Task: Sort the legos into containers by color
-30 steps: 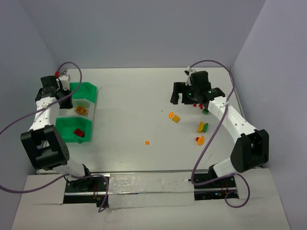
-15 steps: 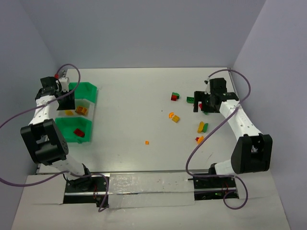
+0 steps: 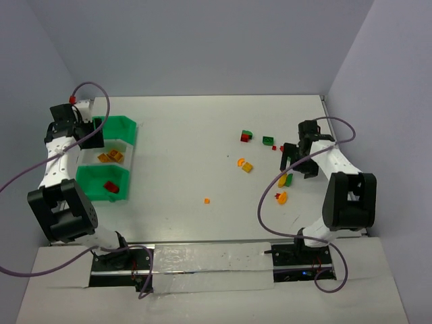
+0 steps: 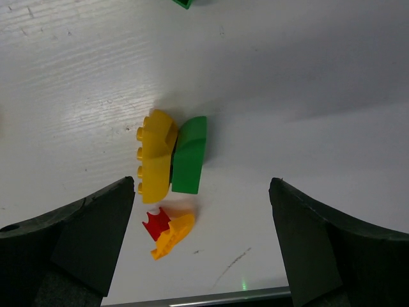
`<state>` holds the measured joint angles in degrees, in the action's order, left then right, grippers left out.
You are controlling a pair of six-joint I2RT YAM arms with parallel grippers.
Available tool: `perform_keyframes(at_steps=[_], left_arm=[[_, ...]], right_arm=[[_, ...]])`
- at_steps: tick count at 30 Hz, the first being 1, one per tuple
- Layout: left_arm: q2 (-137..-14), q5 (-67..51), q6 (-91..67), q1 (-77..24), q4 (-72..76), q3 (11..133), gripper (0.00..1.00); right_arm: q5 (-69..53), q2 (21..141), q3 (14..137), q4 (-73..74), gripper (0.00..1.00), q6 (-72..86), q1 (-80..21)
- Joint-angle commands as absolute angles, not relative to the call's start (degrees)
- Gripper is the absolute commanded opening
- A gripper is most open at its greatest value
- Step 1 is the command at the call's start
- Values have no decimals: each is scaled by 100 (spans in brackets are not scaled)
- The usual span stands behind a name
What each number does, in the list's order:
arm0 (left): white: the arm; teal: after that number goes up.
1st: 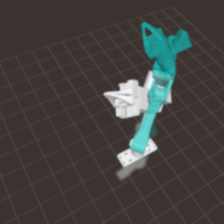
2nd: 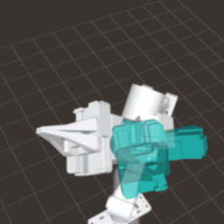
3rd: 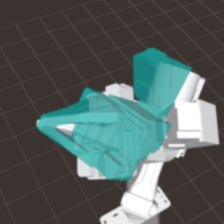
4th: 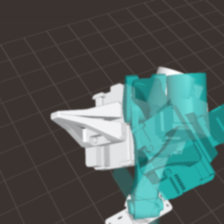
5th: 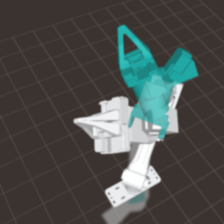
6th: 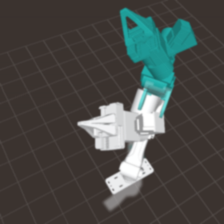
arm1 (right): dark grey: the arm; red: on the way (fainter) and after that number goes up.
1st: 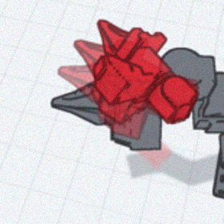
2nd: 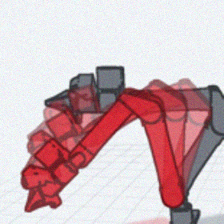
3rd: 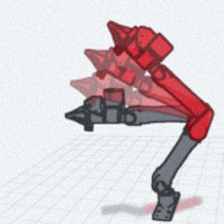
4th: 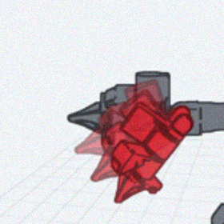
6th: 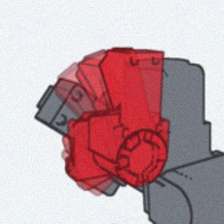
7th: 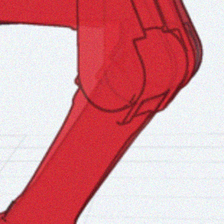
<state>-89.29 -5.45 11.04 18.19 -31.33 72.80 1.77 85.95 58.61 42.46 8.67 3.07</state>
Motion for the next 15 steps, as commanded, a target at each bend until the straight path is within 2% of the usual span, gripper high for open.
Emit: perform_keyframes(at_steps=[1,7,15], left_arm=[[-8327,-893,986,1797,-2692,7096,75],[-7862,-1038,912,1674,-2478,6924,76],[-7566,-1330,844,1450,-2513,6855,76]], right_arm=[[-92,8890,6065,4199,93,1181,352],[-239,9518,6250,4137,91,1365,352],[-440,9976,6232,4052,81,1415,352]])
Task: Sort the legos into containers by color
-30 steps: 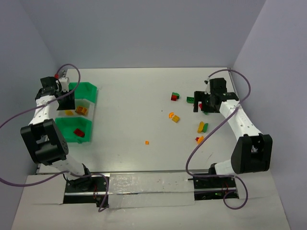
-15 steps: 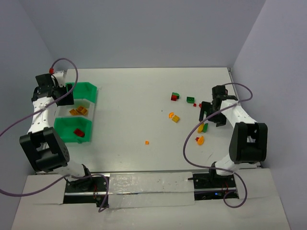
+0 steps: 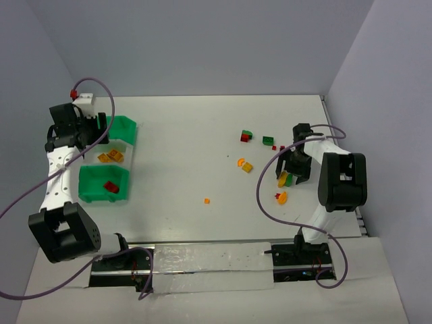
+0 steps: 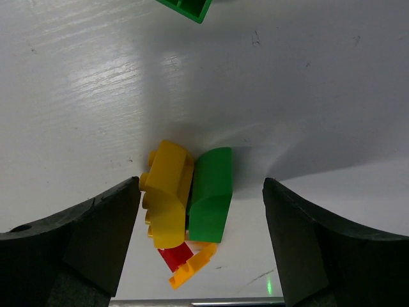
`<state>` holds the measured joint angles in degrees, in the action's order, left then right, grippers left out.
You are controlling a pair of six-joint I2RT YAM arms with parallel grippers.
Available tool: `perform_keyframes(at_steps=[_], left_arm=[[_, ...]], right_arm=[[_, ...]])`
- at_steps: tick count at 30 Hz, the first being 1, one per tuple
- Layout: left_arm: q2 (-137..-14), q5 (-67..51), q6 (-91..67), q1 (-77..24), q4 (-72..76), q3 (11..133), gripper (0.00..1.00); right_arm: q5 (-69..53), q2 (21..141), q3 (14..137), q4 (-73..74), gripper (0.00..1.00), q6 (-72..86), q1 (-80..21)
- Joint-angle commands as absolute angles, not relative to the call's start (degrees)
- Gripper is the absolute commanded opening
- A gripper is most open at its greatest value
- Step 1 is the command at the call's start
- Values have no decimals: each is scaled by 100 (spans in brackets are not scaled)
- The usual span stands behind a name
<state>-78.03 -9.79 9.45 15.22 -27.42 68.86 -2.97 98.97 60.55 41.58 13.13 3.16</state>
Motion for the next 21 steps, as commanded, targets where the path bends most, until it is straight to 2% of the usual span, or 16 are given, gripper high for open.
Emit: perform_keyframes(at_steps=[1,3,7,11,18,21], left_arm=[[-7515,-1470,829,1443,-2499,6848,75],[-7434,-1711,811,1443,-2481,6823,75],[-7252,-2289,647,1372,-2427,6670,74],[-7198,-2683,548,1239,-2543,6624,74],[-7075,-4097,165,966,-2364,6380,75],[-7076,-4939,-446,701,-2117,6289,77]], right_arm=[[-485,10006,6239,4052,79,1408,352],[-565,10036,6239,4059,74,1406,352],[-868,9972,6285,4079,56,1385,343],[-1307,9826,6460,4125,44,1377,311],[-2230,9387,7104,3883,42,1840,52],[-2385,9162,7448,3528,43,2306,-425]])
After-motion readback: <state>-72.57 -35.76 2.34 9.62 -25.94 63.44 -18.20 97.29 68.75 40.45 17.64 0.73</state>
